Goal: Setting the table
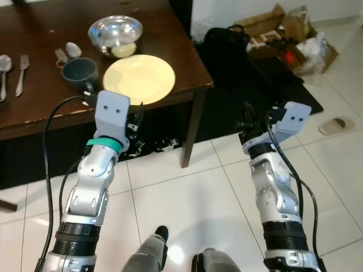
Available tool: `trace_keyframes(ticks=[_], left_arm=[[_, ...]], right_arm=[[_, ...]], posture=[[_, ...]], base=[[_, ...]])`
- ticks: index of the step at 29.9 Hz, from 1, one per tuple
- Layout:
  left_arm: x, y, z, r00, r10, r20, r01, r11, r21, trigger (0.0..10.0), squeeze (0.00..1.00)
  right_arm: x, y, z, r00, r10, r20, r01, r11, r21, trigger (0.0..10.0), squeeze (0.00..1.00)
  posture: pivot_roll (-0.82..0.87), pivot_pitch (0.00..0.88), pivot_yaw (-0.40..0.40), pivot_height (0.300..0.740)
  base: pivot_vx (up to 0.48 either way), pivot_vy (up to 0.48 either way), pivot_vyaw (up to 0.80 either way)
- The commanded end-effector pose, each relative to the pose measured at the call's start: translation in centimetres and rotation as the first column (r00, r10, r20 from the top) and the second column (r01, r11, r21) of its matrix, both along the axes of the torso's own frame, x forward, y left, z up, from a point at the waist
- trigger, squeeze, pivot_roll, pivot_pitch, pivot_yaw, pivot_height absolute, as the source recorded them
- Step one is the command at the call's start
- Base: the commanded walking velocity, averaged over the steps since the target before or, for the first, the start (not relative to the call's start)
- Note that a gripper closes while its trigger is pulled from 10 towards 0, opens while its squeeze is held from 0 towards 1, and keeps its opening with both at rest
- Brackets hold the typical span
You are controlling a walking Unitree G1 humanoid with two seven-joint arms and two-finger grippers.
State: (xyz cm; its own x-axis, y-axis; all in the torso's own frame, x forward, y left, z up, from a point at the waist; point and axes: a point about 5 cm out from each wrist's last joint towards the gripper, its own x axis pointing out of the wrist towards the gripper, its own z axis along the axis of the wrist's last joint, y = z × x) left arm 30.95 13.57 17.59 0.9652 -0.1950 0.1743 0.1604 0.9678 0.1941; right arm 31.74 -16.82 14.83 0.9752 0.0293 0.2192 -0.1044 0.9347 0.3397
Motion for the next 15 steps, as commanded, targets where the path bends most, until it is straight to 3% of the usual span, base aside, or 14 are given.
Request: trace_keyframes(ticks=[1, 4, 15], left_arm=[[0.0, 0.6, -0.4, 1.0, 0.02, -0.021, -0.02, 1.0, 0.009, 10.0, 0.0], [0.0, 0.4, -0.4, 1.0, 0.02, -0.022, -0.02, 1.0, 0.01, 10.0, 0.0], [0.3, -0.1, -0.1, 1.0, 0.02, -0.006, -0.02, 1.0, 0.023, 10.0, 0.0]], right_arm=[[-0.1, 0.3, -0.3, 1.0, 0.005, -0.016, -0.005, 1.0, 0.004, 10.0, 0.0], [-0.1, 0.1, -0.4, 1.0, -0.012, -0.022, 0.012, 1.0, 0.003, 10.0, 0.0], [-0.1, -1.0, 0.4, 0.997, -0.072, 0.0, 0.072, 0.996, 0.043, 10.0, 0.0]], posture=[[0.06, 0.061, 0.022, 0.74], [0.06, 0.062, 0.023, 0.74], [0.05, 0.062, 0.027, 0.74]], base=[[0.0, 0.0, 0.8], [0.0, 0.0, 0.79], [0.0, 0.0, 0.0]])
